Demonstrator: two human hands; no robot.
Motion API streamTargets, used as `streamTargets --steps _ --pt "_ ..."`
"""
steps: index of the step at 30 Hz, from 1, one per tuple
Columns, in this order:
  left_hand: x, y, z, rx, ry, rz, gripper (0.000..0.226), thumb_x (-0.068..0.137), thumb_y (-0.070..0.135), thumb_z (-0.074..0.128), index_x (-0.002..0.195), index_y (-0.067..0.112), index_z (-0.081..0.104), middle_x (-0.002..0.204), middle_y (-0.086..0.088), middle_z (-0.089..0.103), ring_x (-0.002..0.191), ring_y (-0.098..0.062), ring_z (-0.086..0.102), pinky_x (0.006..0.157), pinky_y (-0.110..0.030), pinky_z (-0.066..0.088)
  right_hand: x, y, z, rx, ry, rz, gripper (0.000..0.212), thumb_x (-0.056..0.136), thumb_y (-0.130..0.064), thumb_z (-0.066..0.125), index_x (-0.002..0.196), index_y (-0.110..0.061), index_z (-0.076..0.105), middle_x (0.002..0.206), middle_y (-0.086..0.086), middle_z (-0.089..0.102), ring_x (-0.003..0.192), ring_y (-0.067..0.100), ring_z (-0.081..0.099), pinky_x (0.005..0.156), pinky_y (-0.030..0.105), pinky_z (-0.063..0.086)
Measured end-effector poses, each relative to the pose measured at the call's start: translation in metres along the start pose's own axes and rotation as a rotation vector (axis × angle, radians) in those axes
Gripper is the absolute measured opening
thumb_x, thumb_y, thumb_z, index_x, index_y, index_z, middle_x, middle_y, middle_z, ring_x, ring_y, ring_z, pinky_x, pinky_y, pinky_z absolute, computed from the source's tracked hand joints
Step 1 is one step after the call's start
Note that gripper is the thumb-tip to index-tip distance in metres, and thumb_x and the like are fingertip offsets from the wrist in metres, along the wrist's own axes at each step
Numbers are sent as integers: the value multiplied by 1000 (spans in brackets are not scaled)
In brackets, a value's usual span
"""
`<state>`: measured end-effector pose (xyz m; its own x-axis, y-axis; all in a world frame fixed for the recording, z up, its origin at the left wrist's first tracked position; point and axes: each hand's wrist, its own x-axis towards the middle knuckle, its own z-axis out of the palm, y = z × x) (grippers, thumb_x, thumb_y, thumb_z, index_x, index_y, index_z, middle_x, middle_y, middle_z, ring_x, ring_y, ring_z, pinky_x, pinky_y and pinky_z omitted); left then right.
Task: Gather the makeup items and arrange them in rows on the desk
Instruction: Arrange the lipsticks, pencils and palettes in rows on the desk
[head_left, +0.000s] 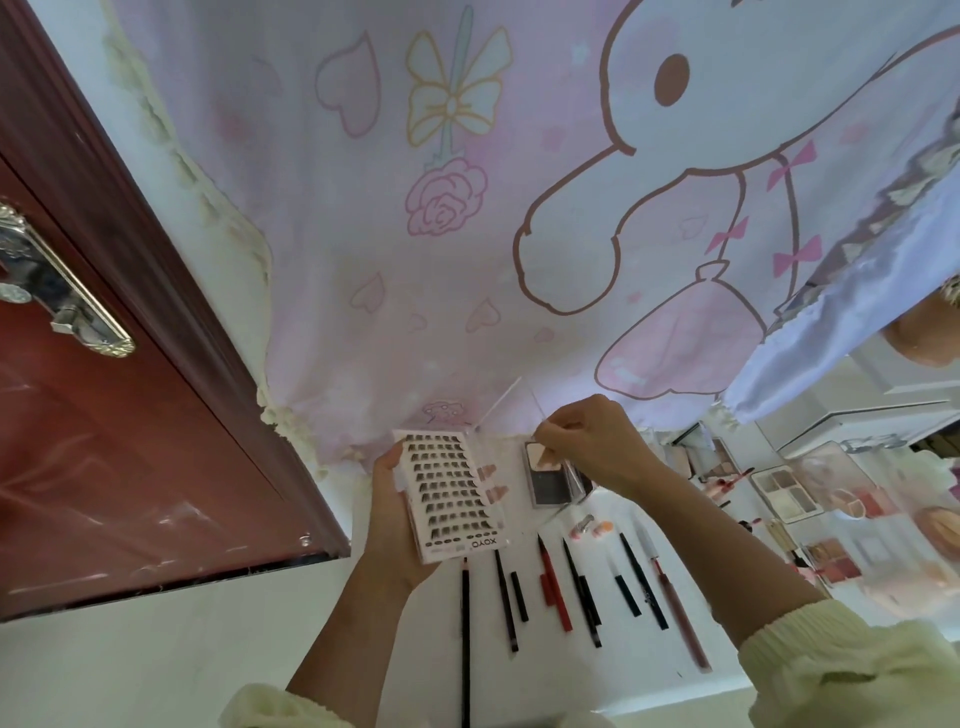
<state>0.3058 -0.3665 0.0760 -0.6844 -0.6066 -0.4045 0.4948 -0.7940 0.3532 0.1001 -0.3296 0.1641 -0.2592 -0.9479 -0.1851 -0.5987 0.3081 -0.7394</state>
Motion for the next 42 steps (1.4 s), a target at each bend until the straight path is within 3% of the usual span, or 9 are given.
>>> streamTargets --steps 5,12,20,23,26,29,34,39,42 --pt "14 14 -9 74 77 -55 67 88 61 41 134 15 56 134 -22 56 124 -46 50 104 -65 34 18 10 -3 -72 0 84 35 83 -21 53 72 10 63 63 2 71 63 30 64 69 37 54" --pt "43 12 -15 236 271 -109 62 92 63 38 128 17 59 120 -15 67 110 -34 64 83 -52 55 28 25 5 -171 8 128 26 88 -14 50 81 3 69 74 5 73 76 23 69 76 36 55" --pt "69 -3 -22 414 489 -114 52 97 52 42 125 12 60 113 -11 68 101 -28 65 82 -41 54 46 47 17 -266 28 195 32 90 -18 52 90 12 64 91 27 68 60 18 49 57 27 39" --pt "64 -5 -18 553 509 -119 45 99 49 40 116 15 63 97 -4 69 88 -20 62 84 -36 44 48 54 21 -272 23 212 33 88 -17 52 94 14 61 97 30 66 61 28 57 56 34 45" --pt "60 -11 -21 582 472 -116 42 101 46 37 121 19 61 103 0 69 92 -14 61 89 -35 36 48 61 23 -280 21 216 32 87 -18 52 94 12 62 95 27 68 86 40 65 70 47 53" --pt "60 -13 -19 540 451 -105 41 101 40 40 129 16 58 120 -6 66 99 -15 62 83 -31 44 48 62 26 -296 5 211 32 87 -18 53 94 12 61 94 27 68 87 41 64 67 45 52" --pt "60 -14 -18 630 451 -112 40 102 38 40 133 18 52 132 -2 59 116 -15 53 107 -33 30 49 63 31 -289 -15 235 30 86 -14 51 93 14 60 94 29 65 69 33 55 61 37 42" --pt "62 -15 -22 649 485 -133 47 100 43 42 139 18 49 137 -1 56 127 -17 48 112 -35 27 50 67 31 -250 -28 272 29 86 -13 48 91 15 58 94 31 64 68 36 55 60 31 34" --pt "61 -15 -23 655 495 -139 48 99 43 43 141 18 47 140 -1 53 130 -17 45 114 -37 26 50 64 32 -253 -22 271 29 88 -14 48 79 13 53 85 33 63 59 25 45 58 31 37"
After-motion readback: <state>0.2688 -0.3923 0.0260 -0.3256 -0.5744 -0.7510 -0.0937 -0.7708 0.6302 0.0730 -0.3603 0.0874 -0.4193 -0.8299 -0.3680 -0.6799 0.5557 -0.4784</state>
